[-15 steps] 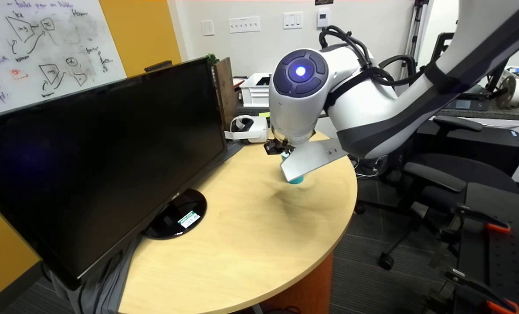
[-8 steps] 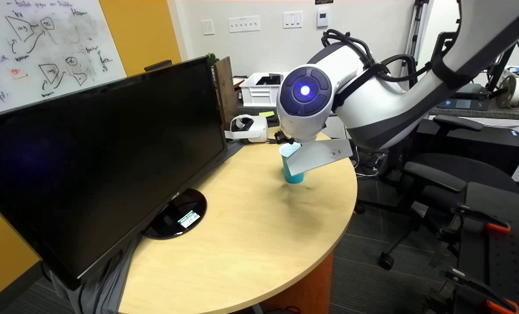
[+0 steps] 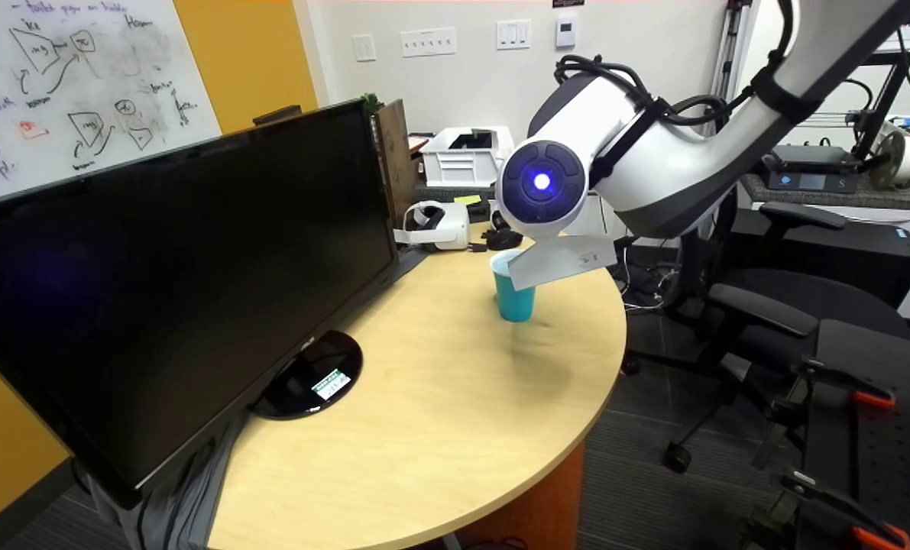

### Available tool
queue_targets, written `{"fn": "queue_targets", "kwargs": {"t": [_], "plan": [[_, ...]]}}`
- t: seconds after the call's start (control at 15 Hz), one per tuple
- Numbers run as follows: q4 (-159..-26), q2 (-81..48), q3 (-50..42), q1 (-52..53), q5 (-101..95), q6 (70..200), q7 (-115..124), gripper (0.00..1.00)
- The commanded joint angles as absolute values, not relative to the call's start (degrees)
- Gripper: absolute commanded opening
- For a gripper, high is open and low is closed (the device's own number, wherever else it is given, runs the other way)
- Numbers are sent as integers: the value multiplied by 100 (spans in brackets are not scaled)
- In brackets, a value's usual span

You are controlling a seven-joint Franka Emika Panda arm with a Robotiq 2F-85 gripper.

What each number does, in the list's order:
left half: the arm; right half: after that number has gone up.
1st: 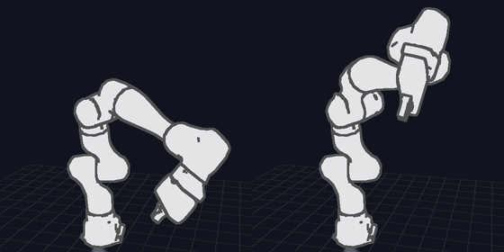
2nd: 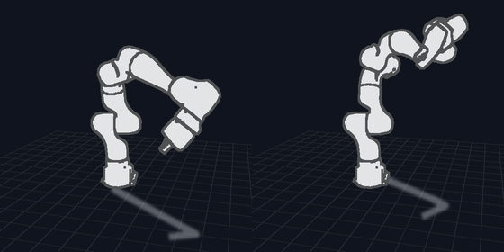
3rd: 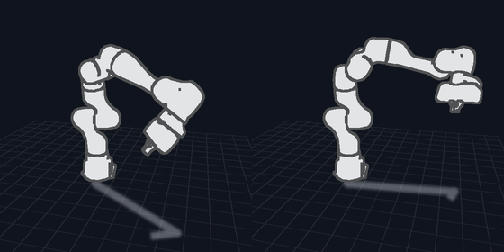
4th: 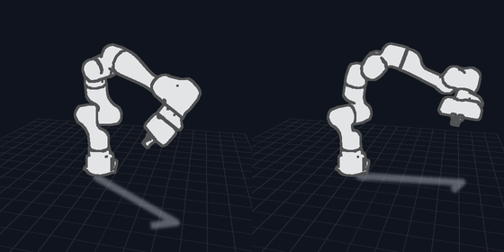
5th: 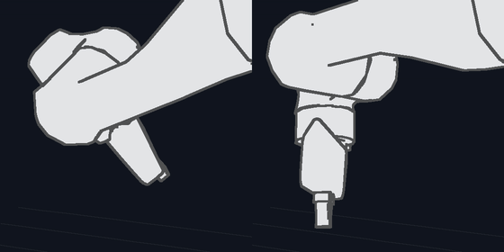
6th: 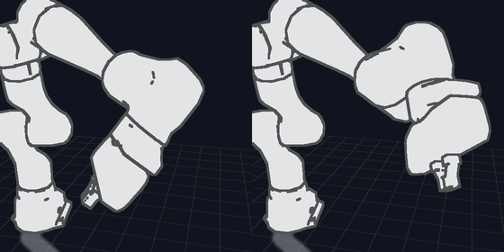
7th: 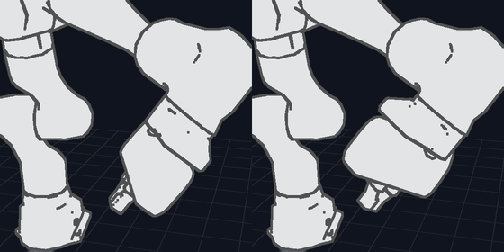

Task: Put the marker inside the light blue cup

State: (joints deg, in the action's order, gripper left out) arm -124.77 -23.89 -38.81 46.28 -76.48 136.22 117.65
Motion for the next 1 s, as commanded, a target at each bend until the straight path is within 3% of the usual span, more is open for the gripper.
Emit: {"fn": "queue_targets", "kwargs": {"t": [0.0, 0.4, 0.93], "plan": [[-12344, -2067, -2487, 3313, -8342, 12988, 12159, 3], [-12113, -2266, -624, 1592, -9128, 12460, 12505, 3], [-11960, -2610, 107, 887, -9866, 12110, 12954, 3]]}}
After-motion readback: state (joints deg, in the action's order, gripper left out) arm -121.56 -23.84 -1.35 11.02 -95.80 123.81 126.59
